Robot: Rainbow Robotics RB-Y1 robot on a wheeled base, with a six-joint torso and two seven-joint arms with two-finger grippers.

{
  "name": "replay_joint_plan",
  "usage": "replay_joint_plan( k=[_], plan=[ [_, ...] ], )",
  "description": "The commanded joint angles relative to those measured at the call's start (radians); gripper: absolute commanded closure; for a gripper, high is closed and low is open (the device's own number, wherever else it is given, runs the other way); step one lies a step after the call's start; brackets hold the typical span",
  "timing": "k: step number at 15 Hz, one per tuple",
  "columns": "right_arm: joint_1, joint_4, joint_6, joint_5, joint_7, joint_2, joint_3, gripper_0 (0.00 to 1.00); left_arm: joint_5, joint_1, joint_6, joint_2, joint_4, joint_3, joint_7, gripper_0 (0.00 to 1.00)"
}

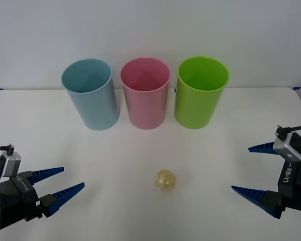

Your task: Put cans in the blue bin and PET bottles in the pink bin and trash in the green bin.

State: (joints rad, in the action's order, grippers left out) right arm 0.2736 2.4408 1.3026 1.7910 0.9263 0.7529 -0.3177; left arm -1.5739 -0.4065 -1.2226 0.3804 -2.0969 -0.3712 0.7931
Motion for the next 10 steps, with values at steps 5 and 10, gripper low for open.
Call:
replay_joint_plan(
  k=[5,10],
  plan=[
    [-0.212,0.004,0.135,0.053,0.209,0.08,0.14,0.0,0.0,0.0,0.0,0.0,0.0,0.0,0.0,0.0],
    [-0.379,-0.003,0.199,0.203,0.247,0.083,0.33,0.0,0.0,0.0,0.0,0.0,0.0,0.0,0.0,0.0]
  ],
)
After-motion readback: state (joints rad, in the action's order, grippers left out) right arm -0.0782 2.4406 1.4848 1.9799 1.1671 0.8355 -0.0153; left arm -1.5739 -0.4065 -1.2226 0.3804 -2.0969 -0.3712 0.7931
